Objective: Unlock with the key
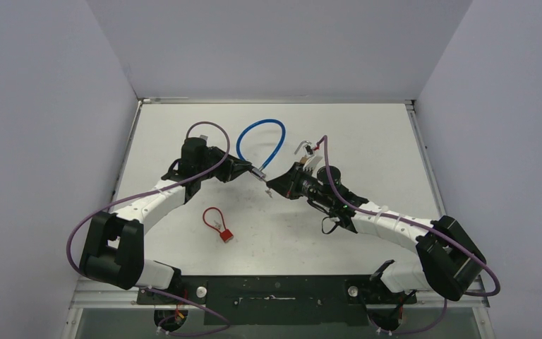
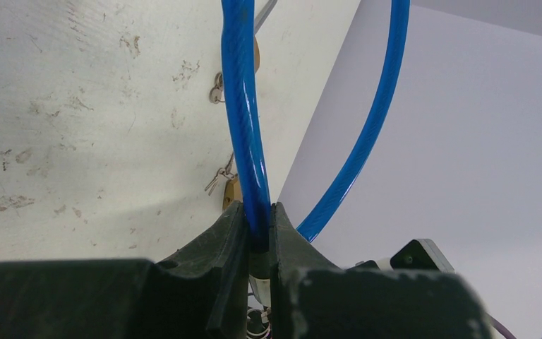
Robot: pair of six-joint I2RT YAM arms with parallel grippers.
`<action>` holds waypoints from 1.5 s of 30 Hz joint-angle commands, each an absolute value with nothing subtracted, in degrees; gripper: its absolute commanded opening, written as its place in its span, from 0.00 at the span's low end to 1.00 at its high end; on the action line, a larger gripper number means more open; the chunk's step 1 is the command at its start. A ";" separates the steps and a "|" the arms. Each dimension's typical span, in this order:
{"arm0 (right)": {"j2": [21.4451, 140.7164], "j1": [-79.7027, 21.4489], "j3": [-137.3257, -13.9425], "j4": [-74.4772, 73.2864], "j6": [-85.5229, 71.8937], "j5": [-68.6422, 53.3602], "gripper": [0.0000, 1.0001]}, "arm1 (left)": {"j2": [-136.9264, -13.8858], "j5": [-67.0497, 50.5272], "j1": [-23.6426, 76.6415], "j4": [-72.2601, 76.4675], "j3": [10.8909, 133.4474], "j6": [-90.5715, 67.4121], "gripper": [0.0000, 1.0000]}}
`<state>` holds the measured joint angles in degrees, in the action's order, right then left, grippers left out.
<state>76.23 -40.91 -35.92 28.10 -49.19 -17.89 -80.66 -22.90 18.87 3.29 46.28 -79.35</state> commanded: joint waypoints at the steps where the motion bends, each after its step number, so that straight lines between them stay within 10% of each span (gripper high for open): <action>1: 75.30 -40.57 -38.96 31.56 -49.10 -15.76 0.00 | -78.49 -25.97 20.04 8.09 48.60 -79.45 0.00; 45: 77.23 -38.13 -45.81 17.12 -42.59 -24.14 0.00 | -81.61 -27.31 19.25 8.30 49.24 -74.70 0.00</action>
